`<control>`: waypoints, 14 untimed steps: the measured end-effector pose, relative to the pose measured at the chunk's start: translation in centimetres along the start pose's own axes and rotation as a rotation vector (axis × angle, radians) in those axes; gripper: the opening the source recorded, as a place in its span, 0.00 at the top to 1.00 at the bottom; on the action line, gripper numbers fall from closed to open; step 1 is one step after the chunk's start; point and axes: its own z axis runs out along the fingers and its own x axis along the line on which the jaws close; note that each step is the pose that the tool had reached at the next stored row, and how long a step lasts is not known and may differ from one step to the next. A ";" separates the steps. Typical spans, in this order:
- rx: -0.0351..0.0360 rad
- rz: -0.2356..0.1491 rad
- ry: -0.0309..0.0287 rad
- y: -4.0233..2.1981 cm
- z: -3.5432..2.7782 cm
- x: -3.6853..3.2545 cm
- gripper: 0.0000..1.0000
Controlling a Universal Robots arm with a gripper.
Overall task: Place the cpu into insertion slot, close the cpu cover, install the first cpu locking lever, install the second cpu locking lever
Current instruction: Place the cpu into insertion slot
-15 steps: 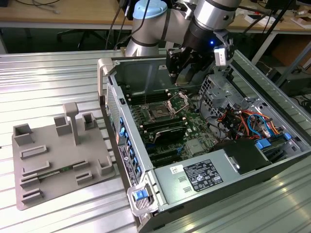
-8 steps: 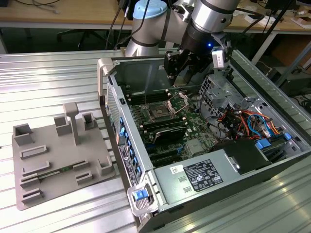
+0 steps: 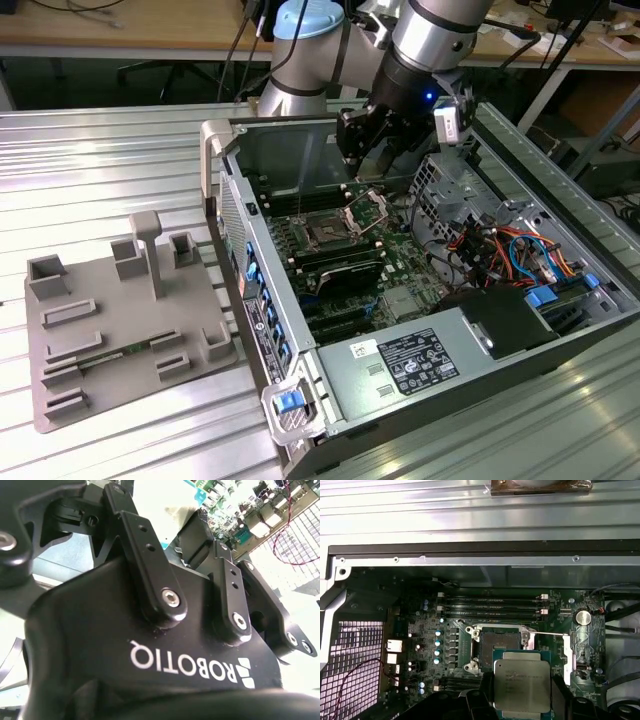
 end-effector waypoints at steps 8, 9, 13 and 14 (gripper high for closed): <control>0.0000 0.000 0.0000 -0.03 0.27 0.05 0.45; 0.0000 0.000 0.0000 -0.04 0.32 0.06 0.45; 0.0000 0.000 0.0000 -0.06 0.48 0.06 0.45; 0.0000 0.000 0.0000 -0.06 0.53 0.06 0.45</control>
